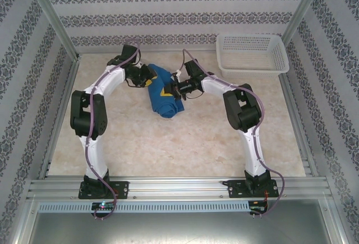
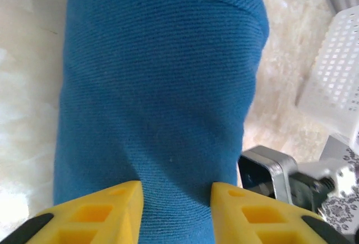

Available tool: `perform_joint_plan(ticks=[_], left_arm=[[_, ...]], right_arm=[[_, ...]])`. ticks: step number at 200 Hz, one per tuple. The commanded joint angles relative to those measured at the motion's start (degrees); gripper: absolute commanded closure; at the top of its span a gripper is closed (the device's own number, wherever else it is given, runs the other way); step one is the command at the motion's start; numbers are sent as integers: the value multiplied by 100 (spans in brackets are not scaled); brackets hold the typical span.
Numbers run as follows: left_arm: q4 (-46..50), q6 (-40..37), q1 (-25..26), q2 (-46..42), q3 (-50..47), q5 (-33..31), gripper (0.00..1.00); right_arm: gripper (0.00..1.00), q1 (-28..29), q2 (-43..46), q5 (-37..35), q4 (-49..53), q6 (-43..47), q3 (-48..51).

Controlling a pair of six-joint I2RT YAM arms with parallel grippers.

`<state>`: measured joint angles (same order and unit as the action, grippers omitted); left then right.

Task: Roll up the long pants

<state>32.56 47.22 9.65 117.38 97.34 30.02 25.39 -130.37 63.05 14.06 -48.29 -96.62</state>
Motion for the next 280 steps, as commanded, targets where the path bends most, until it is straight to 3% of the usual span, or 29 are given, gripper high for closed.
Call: perform_joint_plan(ticks=[1,26,57,83,103,138,181,210,247,280], left_arm=[[-208,-31,98,317,279,-32,55],[-35,-195,149,714,791,-11,45],[472,-384,300,1326,1745,19,66],[663,-410,445,1806,2426,234,68],[830,-551,541,1982,2762,318,53],[919,-833,562,1803,2562,277,1],[1477,-1424,498,1616,2572,204,0],[2542,-2037,469,1398,2771,-470,0],[2588,-2361,385,483,1653,-1639,0],[2468,-2183,50,60,772,-1522,0]], right_arm=[[100,71,345,428,-91,-179,175],[100,106,414,432,-134,-200,270],[100,202,501,438,-239,-281,353],[100,290,573,445,-319,-305,502],[100,300,596,303,173,113,506],[100,256,591,199,568,461,488],[100,349,615,233,623,526,348],[100,379,735,239,762,594,203],[100,310,802,205,1043,728,-26],[100,264,837,212,1122,738,-117]])
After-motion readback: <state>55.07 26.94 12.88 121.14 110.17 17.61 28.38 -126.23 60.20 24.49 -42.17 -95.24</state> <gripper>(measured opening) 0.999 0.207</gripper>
